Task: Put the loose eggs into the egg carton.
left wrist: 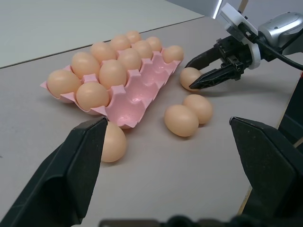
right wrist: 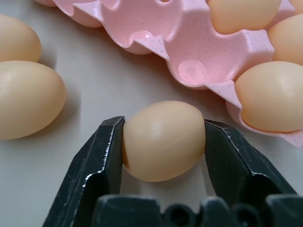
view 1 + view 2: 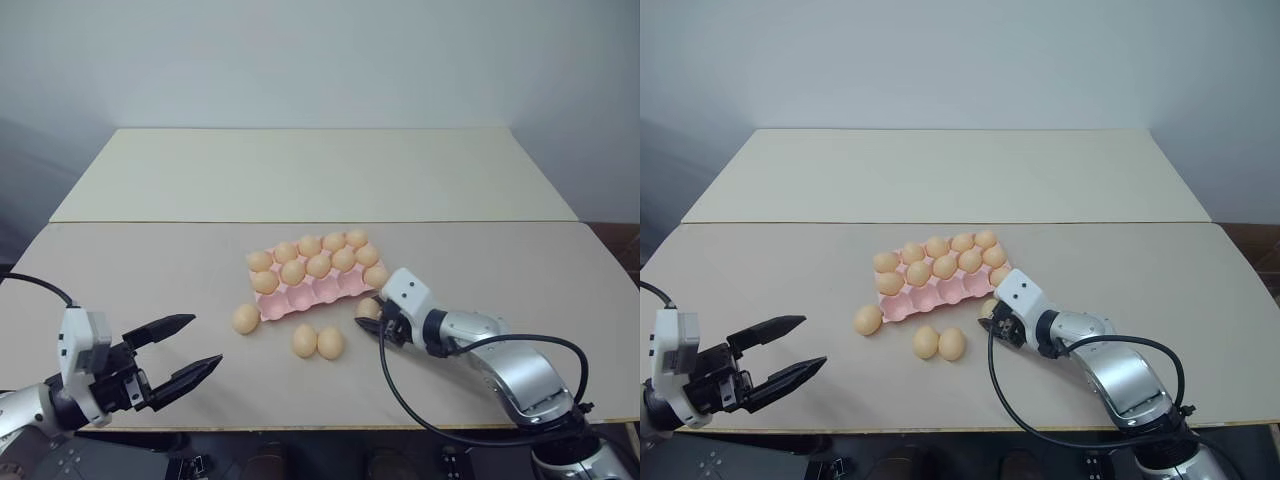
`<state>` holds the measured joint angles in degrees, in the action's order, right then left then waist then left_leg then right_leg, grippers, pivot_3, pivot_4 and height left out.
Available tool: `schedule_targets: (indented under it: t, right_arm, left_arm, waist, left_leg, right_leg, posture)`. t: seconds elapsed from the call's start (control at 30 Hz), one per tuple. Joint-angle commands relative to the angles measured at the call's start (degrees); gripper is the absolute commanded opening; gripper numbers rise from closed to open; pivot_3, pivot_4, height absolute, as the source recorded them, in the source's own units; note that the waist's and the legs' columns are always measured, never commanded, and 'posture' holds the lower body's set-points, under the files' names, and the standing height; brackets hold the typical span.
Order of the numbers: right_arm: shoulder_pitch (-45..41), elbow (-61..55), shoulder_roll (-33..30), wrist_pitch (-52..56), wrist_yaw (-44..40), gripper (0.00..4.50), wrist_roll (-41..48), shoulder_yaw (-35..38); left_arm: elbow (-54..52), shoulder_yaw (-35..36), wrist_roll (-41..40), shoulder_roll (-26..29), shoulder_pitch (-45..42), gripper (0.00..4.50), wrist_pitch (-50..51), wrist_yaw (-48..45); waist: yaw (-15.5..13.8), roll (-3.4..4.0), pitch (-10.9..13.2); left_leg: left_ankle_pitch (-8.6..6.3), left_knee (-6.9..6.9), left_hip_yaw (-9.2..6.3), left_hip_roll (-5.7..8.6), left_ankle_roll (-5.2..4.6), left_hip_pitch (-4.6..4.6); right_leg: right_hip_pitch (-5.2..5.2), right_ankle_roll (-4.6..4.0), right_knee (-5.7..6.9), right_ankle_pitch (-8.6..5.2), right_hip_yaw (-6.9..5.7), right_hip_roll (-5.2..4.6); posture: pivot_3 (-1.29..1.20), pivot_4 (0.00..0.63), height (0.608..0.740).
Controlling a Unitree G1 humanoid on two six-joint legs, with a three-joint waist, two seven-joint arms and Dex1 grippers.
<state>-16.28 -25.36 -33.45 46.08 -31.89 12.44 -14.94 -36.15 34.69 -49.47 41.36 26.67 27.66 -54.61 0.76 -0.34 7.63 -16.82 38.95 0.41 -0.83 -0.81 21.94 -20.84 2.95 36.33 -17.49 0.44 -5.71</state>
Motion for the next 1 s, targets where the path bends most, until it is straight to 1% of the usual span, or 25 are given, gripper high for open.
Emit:
schedule_targets:
  t: [0.03,0.17,0.23,0.3,0.43,0.6,0.83,0.9,0.93,1.0]
  right_arm:
    - [0.1,-2.0,-0.9,-0.3,0.1,2.42,-0.4,2.4]
    - [0.9,-7.8,-4.3,0.5,-1.1,2.42,1.3,7.4]
    - [-1.0,-10.0,-4.0,2.1,-1.1,2.42,3.4,10.0]
    - [-4.5,-10.8,-2.7,3.1,-1.0,2.42,5.3,11.4]
    - [-10.1,-7.3,1.0,0.8,0.5,2.42,4.2,8.7]
    - [-10.6,1.1,5.2,-8.3,1.7,2.42,-1.7,2.2]
    - [-11.2,8.2,8.6,-15.6,1.6,2.42,-5.3,-0.2]
    - [-11.0,9.6,9.1,-17.0,1.5,3.0,-6.0,-0.2]
    - [-11.0,10.1,9.2,-17.6,1.4,3.19,-6.3,-0.1]
    - [-10.8,11.1,9.4,-18.8,1.7,3.85,-7.4,-0.2]
  left_arm:
    - [-0.4,0.5,0.3,-0.1,-0.2,4.5,-1.2,-0.1]
    - [-0.2,0.5,0.4,-0.2,-0.3,4.5,-1.3,0.0]
    - [0.0,0.5,0.5,-0.2,-0.5,4.5,-1.4,0.0]
    - [0.1,0.2,0.3,-0.2,-0.9,4.5,-1.3,0.0]
    - [0.1,-1.0,0.1,0.0,-2.5,4.5,-0.9,0.1]
    - [-0.6,-1.3,-0.8,0.3,-3.5,4.5,-0.1,0.6]
    - [-1.4,-1.8,-1.0,0.0,-3.3,4.5,-0.1,1.3]
    - [-1.5,-1.7,-1.0,0.0,-3.1,4.5,0.0,1.6]
    - [-1.5,-1.7,-1.0,0.0,-3.0,4.5,-0.1,1.7]
    - [-1.6,-1.6,-1.0,-0.1,-3.0,4.5,-0.1,2.0]
  waist:
    - [0.0,0.0,0.0]
    - [-0.2,0.0,0.0]
    - [0.0,-0.01,0.0]
    - [0.4,-0.03,0.0]
    - [0.6,-0.07,0.0]
    - [0.2,-0.16,0.0]
    - [0.3,-0.16,0.0]
    - [0.3,-0.16,0.0]
    - [0.3,-0.16,0.0]
    - [0.3,-0.16,0.0]
  left_leg:
    - [0.0,0.0,0.0,-0.01,0.0,0.0]
    - [0.0,0.0,0.0,0.0,0.0,0.07]
    - [0.0,0.0,0.03,0.0,0.0,0.15]
    - [0.0,0.0,0.13,-0.02,0.01,0.1]
    - [0.07,0.0,0.22,-0.12,0.12,-0.09]
    - [0.15,0.01,0.22,-0.09,0.24,-0.08]
    - [0.17,0.0,0.22,-0.1,0.28,0.02]
    - [0.18,0.01,0.23,-0.09,0.3,0.01]
    - [0.19,0.01,0.23,-0.1,0.3,0.0]
    - [0.19,0.01,0.23,-0.1,0.3,-0.01]
  right_leg:
    - [0.0,0.0,0.01,0.0,0.0,0.0]
    - [-0.07,0.0,0.01,0.0,0.01,-0.04]
    - [-0.16,0.0,0.03,0.0,0.05,-0.02]
    - [-0.22,0.0,0.22,0.0,0.19,0.05]
    - [-0.29,-0.03,0.49,-0.02,0.34,0.19]
    - [-0.35,-0.06,0.65,-0.03,0.34,0.17]
    - [-0.46,-0.06,0.75,-0.03,0.34,0.18]
    - [-0.46,-0.06,0.74,-0.03,0.35,0.17]
    - [-0.46,-0.06,0.73,-0.03,0.35,0.18]
    - [-0.46,-0.06,0.74,-0.03,0.35,0.18]
  posture:
    - [0.0,0.15,0.74]
    - [0.0,0.15,0.74]
    - [0.0,0.15,0.74]
    - [0.0,0.15,0.74]
    - [0.0,0.15,0.74]
    - [0.0,0.15,0.74]
    - [0.0,0.15,0.74]
    - [0.0,0.15,0.74]
    - [0.0,0.15,0.74]
    - [0.0,0.15,0.74]
